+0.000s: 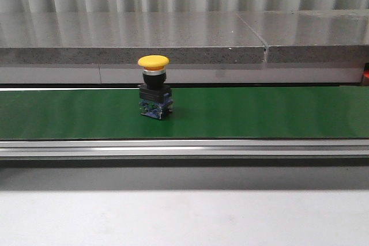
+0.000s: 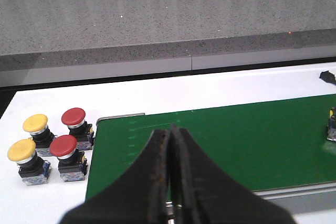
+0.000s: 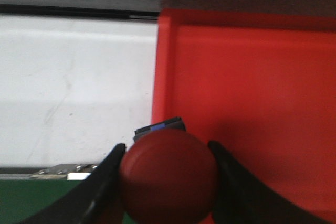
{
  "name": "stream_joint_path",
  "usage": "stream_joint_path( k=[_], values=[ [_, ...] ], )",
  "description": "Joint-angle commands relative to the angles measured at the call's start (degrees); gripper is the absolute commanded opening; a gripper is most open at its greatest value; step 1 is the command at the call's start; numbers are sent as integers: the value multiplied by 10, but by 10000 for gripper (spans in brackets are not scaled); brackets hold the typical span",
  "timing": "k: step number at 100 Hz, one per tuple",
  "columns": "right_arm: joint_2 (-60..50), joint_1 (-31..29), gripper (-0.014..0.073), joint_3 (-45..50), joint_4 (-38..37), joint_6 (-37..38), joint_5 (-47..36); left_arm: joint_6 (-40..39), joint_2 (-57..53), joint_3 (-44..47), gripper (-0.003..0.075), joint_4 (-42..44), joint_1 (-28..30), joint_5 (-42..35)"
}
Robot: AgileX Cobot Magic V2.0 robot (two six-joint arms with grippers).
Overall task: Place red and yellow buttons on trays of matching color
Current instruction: 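Lift the red button with the right gripper over the red tray, then lower the red button into the red tray and open the right gripper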
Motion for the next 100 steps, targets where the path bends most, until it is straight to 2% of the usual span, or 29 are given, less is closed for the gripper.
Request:
stream_joint_path(
  k=[1, 33, 80, 89, 100],
  values=[
    [8, -11, 105, -48, 8, -6, -25, 0, 4, -16, -20, 0, -4, -43],
    [134, -14, 105, -134, 7, -6, -35, 0, 4, -16, -20, 0, -4, -43],
    [191, -16, 110, -136, 6, -6, -64, 0, 4, -16, -20, 0, -4, -43],
    [191, -16, 160, -136, 6, -6, -63, 0, 4, -16, -20, 0, -4, -43],
    [191, -16, 325, -136, 6, -6, -60, 0, 4, -16, -20, 0, -4, -43]
  ],
)
